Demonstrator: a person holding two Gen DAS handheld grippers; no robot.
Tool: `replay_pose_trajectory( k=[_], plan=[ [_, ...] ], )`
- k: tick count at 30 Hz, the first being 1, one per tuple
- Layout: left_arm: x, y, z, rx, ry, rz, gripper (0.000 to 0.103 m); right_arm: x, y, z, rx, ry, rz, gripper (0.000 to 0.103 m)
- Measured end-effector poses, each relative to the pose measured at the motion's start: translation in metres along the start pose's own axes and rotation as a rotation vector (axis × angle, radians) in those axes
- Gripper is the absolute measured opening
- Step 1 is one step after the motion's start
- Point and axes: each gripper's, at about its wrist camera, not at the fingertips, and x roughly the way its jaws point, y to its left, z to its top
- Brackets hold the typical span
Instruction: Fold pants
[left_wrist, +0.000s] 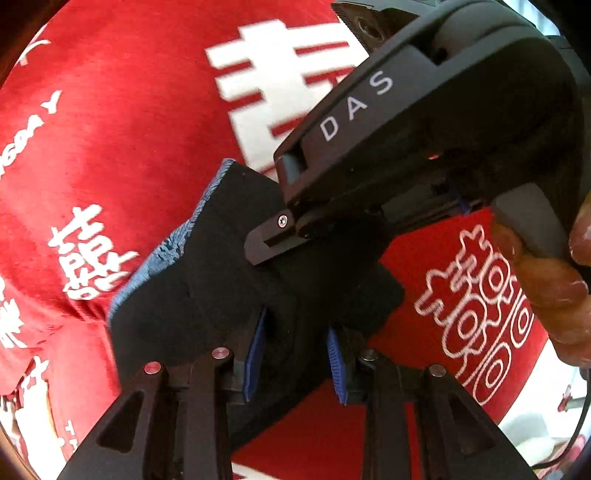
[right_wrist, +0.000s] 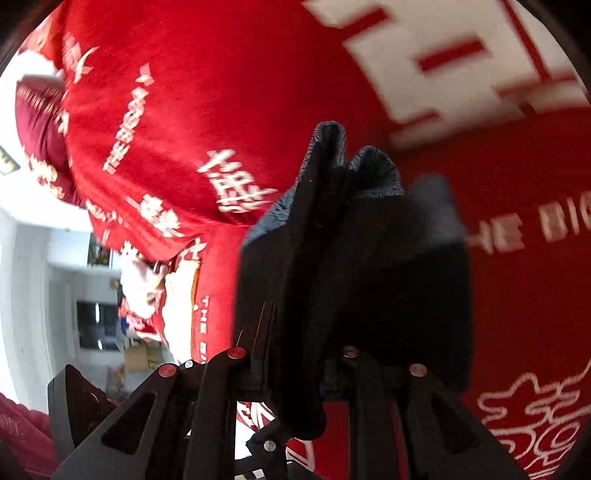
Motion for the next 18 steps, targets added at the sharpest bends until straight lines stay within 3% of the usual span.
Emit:
replay_pose_trajectory(
  k=[8, 10, 11, 12, 15, 18],
  plan=[
    [0.031, -0.025, -0.014, 0.07, 0.069, 0.005, 0.031, 0.011, -0.06, -0.019, 0.087, 0.002, -0.055, 0.02],
    [0.029, -0.022, -0.014, 0.073, 0.077, 0.001, 0.04, 0.01, -0.065, -0.021, 0.11, -0.001, -0.037, 0.02],
    [0.028, -0.018, -0.014, 0.057, 0.09, -0.013, 0.05, 0.009, -0.064, -0.022, 0.107, -0.004, -0.045, 0.02],
    [0.023, -0.01, -0.015, 0.017, 0.099, -0.04, 0.052, 0.008, -0.064, -0.022, 0.1, -0.002, -0.06, 0.02],
    [0.011, 0.006, -0.018, -0.027, 0.102, -0.056, 0.052, 0.009, -0.058, -0.022, 0.086, 0.005, -0.095, 0.02],
    [-0.001, 0.026, -0.019, -0.058, 0.086, -0.009, 0.052, 0.01, -0.051, -0.024, 0.075, 0.006, -0.132, 0.02]
  ],
)
